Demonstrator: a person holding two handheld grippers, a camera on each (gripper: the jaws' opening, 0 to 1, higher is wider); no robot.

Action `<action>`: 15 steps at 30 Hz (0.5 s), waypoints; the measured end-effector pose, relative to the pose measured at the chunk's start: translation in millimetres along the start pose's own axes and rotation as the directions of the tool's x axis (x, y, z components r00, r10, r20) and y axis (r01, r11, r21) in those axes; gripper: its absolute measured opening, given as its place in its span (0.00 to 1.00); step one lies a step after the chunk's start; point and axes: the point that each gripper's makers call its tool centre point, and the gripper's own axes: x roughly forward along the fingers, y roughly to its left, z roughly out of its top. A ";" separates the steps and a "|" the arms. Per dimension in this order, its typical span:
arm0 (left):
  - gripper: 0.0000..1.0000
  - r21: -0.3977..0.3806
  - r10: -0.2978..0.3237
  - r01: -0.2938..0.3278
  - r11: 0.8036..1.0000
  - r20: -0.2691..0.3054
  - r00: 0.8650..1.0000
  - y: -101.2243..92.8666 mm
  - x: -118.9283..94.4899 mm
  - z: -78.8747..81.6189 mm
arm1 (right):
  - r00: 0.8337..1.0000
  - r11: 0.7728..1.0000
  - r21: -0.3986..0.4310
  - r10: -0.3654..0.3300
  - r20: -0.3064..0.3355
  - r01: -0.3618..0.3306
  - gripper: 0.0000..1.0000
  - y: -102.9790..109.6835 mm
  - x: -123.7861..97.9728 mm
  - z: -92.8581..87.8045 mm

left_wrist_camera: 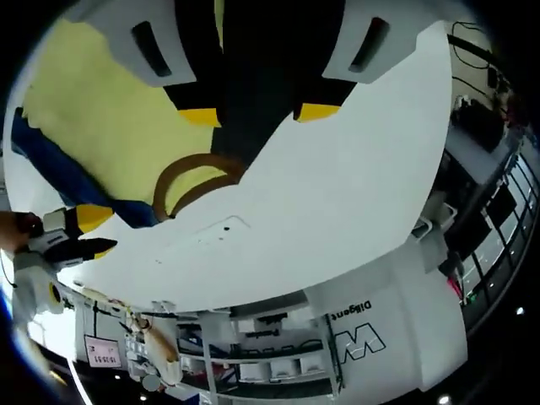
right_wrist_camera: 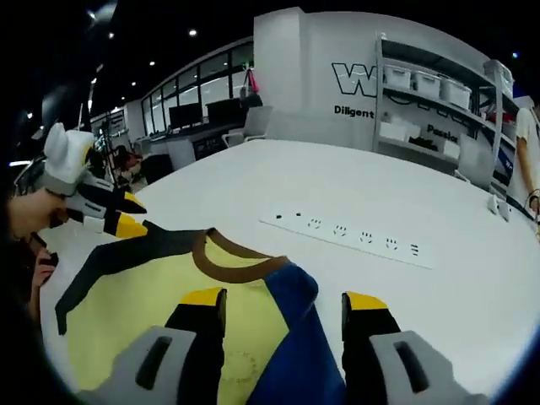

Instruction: Fold the garment on the visible template until the final outline fits inside the template.

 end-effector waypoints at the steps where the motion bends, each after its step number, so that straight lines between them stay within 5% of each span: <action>1: 0.43 -0.002 -0.004 0.004 1.000 0.003 1.000 -4.1 -5.8 0.0 | 1.000 1.000 -0.020 0.013 0.001 -0.013 0.56 6.3 -6.2 0.2; 7: 0.53 -0.052 -0.070 0.073 0.996 0.050 0.996 -30.8 -38.2 -2.5 | 0.998 0.997 -0.045 0.067 -0.007 -0.068 0.65 32.1 -35.2 -5.8; 15: 0.59 -0.087 -0.079 0.085 0.993 0.077 0.994 -39.1 -71.8 -12.3 | 0.994 0.991 -0.070 0.110 -0.025 -0.111 0.71 59.1 -72.5 -20.0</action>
